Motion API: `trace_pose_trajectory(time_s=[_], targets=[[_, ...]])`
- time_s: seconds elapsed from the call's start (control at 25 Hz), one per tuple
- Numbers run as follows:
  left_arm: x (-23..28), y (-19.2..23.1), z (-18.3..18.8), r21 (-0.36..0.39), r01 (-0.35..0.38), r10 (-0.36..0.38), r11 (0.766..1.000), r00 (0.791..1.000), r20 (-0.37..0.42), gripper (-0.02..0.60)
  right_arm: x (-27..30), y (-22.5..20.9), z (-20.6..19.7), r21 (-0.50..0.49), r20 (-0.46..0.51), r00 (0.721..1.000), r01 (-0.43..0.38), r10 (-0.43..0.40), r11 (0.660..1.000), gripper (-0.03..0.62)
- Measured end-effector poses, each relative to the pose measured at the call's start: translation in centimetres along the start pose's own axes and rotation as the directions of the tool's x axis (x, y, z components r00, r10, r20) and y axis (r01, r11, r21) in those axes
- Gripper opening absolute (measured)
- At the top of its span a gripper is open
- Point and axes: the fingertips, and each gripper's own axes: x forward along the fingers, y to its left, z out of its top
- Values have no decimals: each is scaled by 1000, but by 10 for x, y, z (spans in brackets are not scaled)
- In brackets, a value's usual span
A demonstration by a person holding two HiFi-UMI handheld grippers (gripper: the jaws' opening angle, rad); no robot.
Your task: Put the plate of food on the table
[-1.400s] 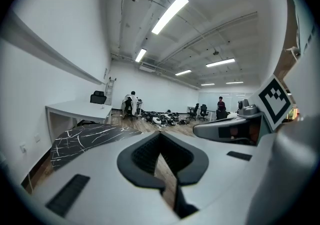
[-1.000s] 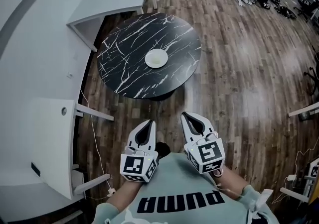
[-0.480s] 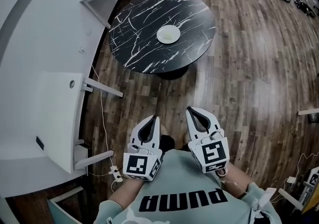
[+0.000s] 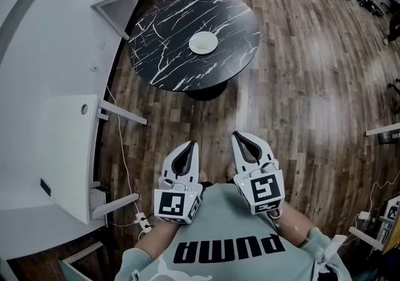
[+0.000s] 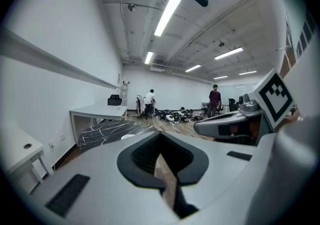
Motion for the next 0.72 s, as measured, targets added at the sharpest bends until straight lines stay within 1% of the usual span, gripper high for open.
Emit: trace_pose_trajectory(time_s=[0.2, 0.44, 0.72], targets=[[-1, 8, 4, 13, 21, -22, 1000, 1000, 19, 6, -1, 11, -1, -10, 0, 1000, 25, -25, 1000, 8], [-7, 25, -3, 7, 39, -39, 999, 999, 22, 6, 0, 28, -4, 0, -6, 998, 70, -70, 998, 8], [-10, 35, -3, 12, 83, -83, 996, 996, 38, 6, 6, 37, 2, 0, 1, 993, 119, -119, 993, 8]])
